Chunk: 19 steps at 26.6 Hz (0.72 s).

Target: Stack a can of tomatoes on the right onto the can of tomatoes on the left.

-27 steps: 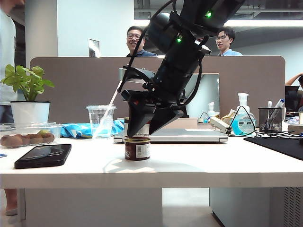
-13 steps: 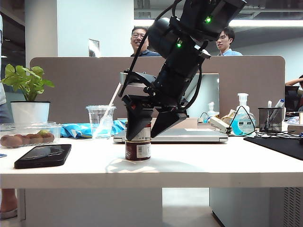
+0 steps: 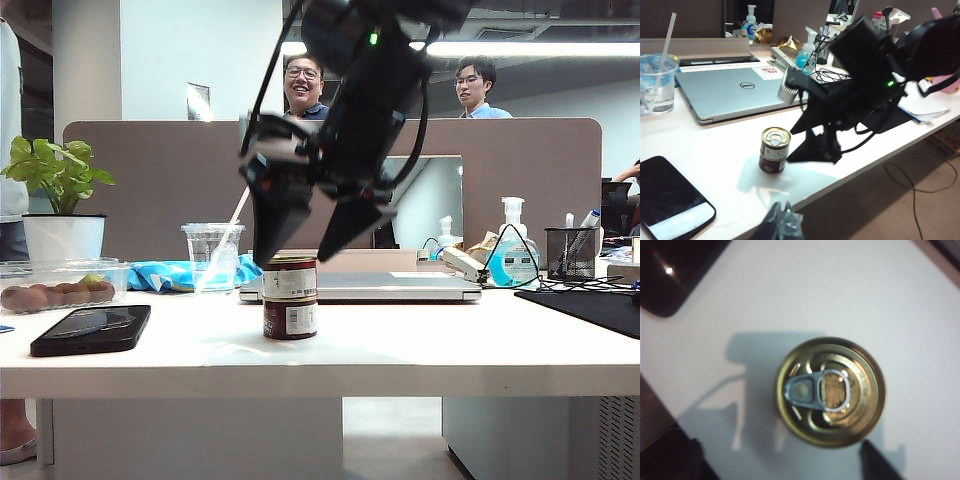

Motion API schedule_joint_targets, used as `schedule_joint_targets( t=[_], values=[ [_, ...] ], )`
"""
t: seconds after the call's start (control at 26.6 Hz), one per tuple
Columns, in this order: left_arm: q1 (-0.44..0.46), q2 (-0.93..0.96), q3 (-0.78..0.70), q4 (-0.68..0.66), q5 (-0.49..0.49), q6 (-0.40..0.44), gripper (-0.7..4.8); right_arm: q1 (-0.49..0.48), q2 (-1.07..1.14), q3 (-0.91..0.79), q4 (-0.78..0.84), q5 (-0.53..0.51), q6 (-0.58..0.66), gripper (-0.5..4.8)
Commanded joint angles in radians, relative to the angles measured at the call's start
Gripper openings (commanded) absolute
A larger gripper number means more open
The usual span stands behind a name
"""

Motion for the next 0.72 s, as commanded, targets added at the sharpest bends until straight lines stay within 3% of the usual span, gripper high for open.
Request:
schedule_joint_targets(
  t=[0.04, 0.08, 0.38, 0.53, 0.72],
  values=[
    [0.002, 0.001, 0.003, 0.012, 0.003, 0.001, -0.02, 0.003, -0.065, 0.005, -0.050, -0.052, -0.016, 0.59],
    [0.002, 0.001, 0.003, 0.012, 0.002, 0.001, -0.02, 0.003, -0.087, 0.005, -0.070, -0.083, -0.025, -0.14],
    [0.002, 0.001, 0.003, 0.013, -0.015, 0.000, -0.02, 0.003, -0.310, -0.061, -0.036, -0.085, -0.048, -0.04],
    [0.002, 0.001, 0.003, 0.014, -0.018, 0.000, -0.02, 0.003, -0.489, -0.187, 0.087, -0.060, -0.045, -0.04],
    [0.002, -0.005, 0.003, 0.055, -0.100, -0.028, -0.02, 0.002, -0.781, -0.444, 0.282, 0.018, 0.001, -0.04]
  ],
)
